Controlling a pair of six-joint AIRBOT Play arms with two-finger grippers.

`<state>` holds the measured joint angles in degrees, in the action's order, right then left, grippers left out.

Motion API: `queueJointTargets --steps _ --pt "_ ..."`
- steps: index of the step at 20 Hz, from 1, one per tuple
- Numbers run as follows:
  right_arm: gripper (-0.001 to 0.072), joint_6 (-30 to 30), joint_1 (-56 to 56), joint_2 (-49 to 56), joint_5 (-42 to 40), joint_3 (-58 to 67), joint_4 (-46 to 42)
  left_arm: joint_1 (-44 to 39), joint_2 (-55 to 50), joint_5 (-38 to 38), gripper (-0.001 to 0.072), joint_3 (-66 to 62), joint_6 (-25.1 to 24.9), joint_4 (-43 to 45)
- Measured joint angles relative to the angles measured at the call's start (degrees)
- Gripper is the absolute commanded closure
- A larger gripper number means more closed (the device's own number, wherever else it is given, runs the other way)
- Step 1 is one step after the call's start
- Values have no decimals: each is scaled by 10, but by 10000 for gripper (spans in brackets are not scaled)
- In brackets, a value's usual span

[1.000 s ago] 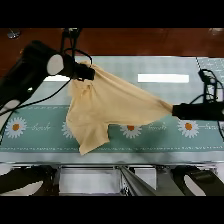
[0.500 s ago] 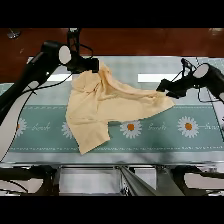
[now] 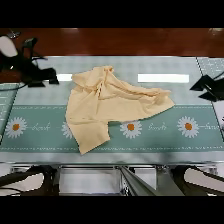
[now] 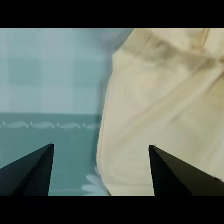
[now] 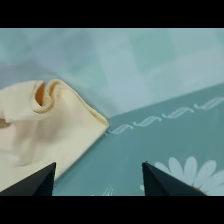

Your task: Fold the shirts.

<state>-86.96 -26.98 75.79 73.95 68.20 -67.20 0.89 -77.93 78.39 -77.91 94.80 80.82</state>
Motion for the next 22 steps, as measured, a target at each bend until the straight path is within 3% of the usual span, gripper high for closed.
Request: queueJointTargets --steps 3,8,13,18,19,20,21,22 --pt "92 31 -27 -79 -45 -149 19 86 104 -65 8 186 -30 -110" --pt "92 76 -40 -166 -94 -333 77 181 185 -168 7 444 -141 -357" --pt "93 105 -42 -188 -94 -380 135 190 159 -212 8 521 -209 -445" --pt "92 122 -42 -192 -73 -389 155 144 131 -270 12 536 -237 -489" --pt "92 123 -42 -193 -70 -390 158 132 127 -281 151 536 -239 -494" --pt "92 124 -42 -193 -69 -390 161 119 123 -296 575 537 -242 -494" --pt "92 124 -42 -193 -66 -390 166 109 120 -308 675 537 -243 -489" --pt "93 126 -42 -193 -65 -390 176 99 118 -317 678 536 -253 -481"
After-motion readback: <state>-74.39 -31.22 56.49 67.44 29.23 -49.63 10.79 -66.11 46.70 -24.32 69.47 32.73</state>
